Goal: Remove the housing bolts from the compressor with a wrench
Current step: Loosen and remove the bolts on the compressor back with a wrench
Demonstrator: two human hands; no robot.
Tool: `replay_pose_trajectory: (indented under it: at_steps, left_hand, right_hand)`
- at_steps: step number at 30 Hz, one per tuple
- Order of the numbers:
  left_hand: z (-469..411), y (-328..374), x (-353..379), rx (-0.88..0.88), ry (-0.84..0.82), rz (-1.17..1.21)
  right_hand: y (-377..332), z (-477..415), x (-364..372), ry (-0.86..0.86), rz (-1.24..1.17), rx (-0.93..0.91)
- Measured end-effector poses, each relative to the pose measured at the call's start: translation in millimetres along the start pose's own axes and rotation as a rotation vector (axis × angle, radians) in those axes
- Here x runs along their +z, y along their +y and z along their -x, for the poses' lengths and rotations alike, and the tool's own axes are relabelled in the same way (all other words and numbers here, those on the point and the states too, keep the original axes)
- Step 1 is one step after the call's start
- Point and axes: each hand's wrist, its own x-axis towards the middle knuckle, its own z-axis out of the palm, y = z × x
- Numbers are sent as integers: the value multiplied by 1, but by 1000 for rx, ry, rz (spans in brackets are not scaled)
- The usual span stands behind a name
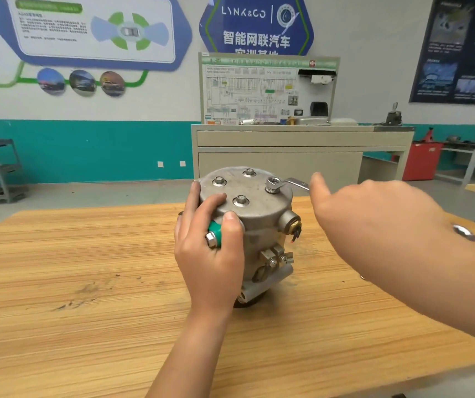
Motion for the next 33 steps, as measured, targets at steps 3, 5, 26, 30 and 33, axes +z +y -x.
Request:
replay_pose_trajectory:
  at_steps: [3, 5, 26, 30, 33]
  left_hand:
    - [0, 0, 0, -7, 2, 4]
    - [0, 0, 0, -11, 4, 3]
    - [16, 15, 13, -40, 54, -123]
    - [14, 15, 12, -52, 57, -104]
    - [7, 14, 8, -79, 31, -24]
  right_hand:
    - [5, -4, -2, 7, 289, -85]
    - [6, -4, 0, 9, 315, -95]
    - [4, -12, 3, 95, 264, -175]
    - [15, -11, 21, 180, 340, -150]
    - [39, -20, 38, 362, 207, -175]
